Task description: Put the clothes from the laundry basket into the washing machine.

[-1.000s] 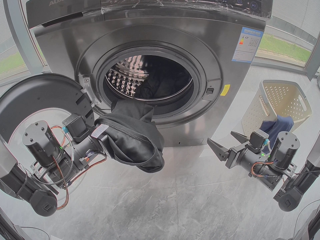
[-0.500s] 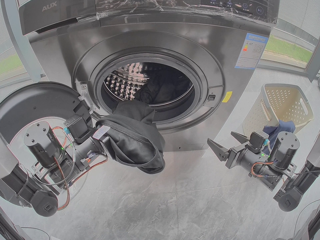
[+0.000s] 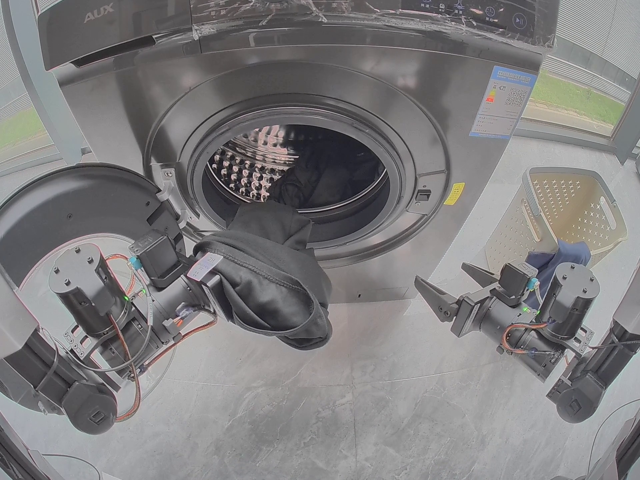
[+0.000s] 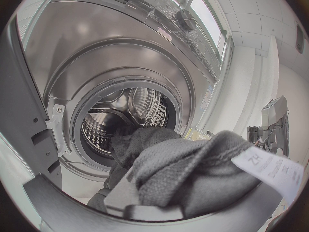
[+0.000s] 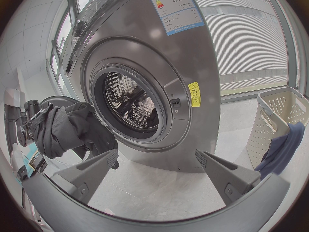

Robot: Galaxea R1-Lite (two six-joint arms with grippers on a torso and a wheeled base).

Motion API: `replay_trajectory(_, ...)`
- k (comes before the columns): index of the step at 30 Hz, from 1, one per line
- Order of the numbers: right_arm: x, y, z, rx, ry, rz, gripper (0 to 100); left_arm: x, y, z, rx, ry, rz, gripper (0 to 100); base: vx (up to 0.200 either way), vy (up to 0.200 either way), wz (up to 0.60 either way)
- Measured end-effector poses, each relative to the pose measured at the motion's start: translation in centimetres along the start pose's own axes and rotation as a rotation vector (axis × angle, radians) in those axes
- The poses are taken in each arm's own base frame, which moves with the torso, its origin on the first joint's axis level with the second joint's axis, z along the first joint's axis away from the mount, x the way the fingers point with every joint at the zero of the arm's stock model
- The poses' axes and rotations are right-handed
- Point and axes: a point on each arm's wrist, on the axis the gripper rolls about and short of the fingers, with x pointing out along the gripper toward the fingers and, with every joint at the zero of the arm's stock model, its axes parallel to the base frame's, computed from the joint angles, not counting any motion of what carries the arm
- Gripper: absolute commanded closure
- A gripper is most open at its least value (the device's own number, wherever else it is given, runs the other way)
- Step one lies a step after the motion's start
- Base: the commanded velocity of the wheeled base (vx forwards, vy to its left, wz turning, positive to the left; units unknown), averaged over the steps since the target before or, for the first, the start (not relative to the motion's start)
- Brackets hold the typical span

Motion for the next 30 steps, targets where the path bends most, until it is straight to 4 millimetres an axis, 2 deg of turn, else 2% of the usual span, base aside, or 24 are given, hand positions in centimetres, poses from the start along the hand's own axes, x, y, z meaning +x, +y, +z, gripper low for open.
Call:
replay_trajectory(7, 0.0, 0.03, -0.02, 0.0, 0.001, 0.001, 0, 0.04, -0.03, -0.14, 0.007, 0.004, 0.0, 100, 0.2, 0.0, 0.0)
replay_trajectory(13, 0.0, 0.05, -0.02, 0.0, 0.0, 0.002, 0, 0.07, -0.2, -0.22, 0.007, 0.007, -0.007, 100, 0.0, 0.0, 0.0)
replay_trajectory(16, 0.01, 0.05, -0.01, 0.0, 0.0, 0.002, 0, 0.04, -0.26, -0.35, 0.005, 0.013, -0.008, 100, 0.0, 0.2, 0.0)
replay_trajectory(30, -0.02, 0.04, -0.06, 0.0, 0.003, 0.001, 0, 0.1, -0.41, -0.65, 0.004, 0.024, -0.014, 100, 0.0, 0.0, 0.0)
